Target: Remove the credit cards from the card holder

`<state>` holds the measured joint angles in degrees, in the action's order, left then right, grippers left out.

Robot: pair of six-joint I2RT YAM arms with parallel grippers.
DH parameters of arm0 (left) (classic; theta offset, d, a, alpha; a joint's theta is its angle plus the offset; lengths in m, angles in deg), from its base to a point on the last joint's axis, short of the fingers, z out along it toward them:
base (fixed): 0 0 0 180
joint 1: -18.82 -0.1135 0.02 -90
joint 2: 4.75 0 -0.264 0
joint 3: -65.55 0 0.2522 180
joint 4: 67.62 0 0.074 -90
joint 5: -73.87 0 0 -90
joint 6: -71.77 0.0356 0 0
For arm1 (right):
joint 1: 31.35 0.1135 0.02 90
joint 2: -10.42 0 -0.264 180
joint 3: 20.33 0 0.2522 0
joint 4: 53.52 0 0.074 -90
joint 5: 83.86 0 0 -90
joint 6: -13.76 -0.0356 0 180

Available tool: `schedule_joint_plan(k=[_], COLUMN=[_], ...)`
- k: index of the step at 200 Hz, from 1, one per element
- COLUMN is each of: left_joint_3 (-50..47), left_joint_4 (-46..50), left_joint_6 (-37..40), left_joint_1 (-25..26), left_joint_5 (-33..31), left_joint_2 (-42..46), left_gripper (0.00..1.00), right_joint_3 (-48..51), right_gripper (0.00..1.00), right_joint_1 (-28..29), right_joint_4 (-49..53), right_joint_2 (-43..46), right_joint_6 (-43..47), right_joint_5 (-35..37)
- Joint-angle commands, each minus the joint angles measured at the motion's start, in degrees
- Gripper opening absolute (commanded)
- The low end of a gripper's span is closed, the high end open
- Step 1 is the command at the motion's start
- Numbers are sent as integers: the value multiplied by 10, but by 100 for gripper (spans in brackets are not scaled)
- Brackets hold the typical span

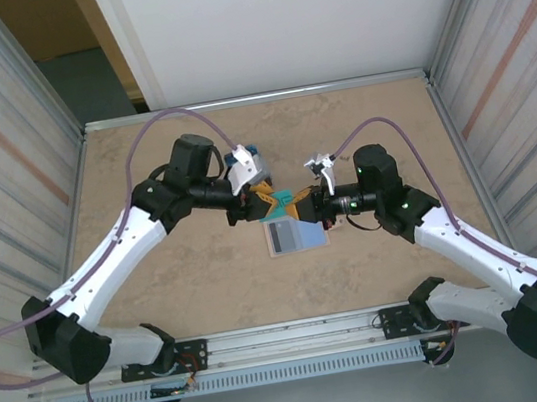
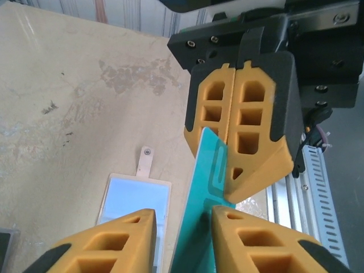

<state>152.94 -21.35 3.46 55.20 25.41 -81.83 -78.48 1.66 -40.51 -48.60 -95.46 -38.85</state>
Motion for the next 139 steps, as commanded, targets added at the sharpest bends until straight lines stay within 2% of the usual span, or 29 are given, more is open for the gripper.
schedule_joint_plan(k=[1, 17, 26, 43, 51, 59, 89, 94, 101, 110, 114, 116, 139], left_joint_3=[22, 19, 15, 8, 6, 2, -6, -4, -2, 2, 3, 4, 32], left_joint_4=[22, 19, 11, -3, -9, -19, -52, -57, -64, -74, -79, -81, -92], left_joint_6=[27, 44, 52, 54, 56, 60, 94, 100, 109, 124, 130, 132, 154], left_joint_1=[3, 3, 4, 4, 3, 4, -7, -10, -15, -21, -24, -24, -42], left_joint_5=[-4, -14, -26, -65, -90, -120, -212, -222, -234, -246, -251, -252, -262], left_joint_2=[-8, -10, -10, -11, -12, -14, -39, -48, -60, -77, -86, -90, -142], left_gripper=[21, 8, 0, 0, 0, 0, 0, 0, 0, 0, 0, 0, 0], right_joint_3=[-22, -21, -22, -22, -25, -29, -31, -31, -31, -32, -33, -33, -39], right_gripper=[0, 0, 5, 23, 36, 45, 56, 62, 66, 80, 97, 100, 99], right_joint_1=[3, 4, 4, 3, 0, -2, -11, -12, -14, -16, -16, -16, -17], right_joint_4=[0, 3, 7, 23, 36, 53, 86, 89, 93, 101, 104, 106, 131], right_joint_2=[1, 4, 5, 10, 12, 15, 19, 27, 37, 40, 40, 40, 40], right_joint_6=[13, 14, 14, 14, 15, 16, 7, 3, -3, -9, -11, -13, -26], right_joint_5=[-13, -5, 6, 48, 71, 98, 194, 208, 230, 252, 262, 266, 325])
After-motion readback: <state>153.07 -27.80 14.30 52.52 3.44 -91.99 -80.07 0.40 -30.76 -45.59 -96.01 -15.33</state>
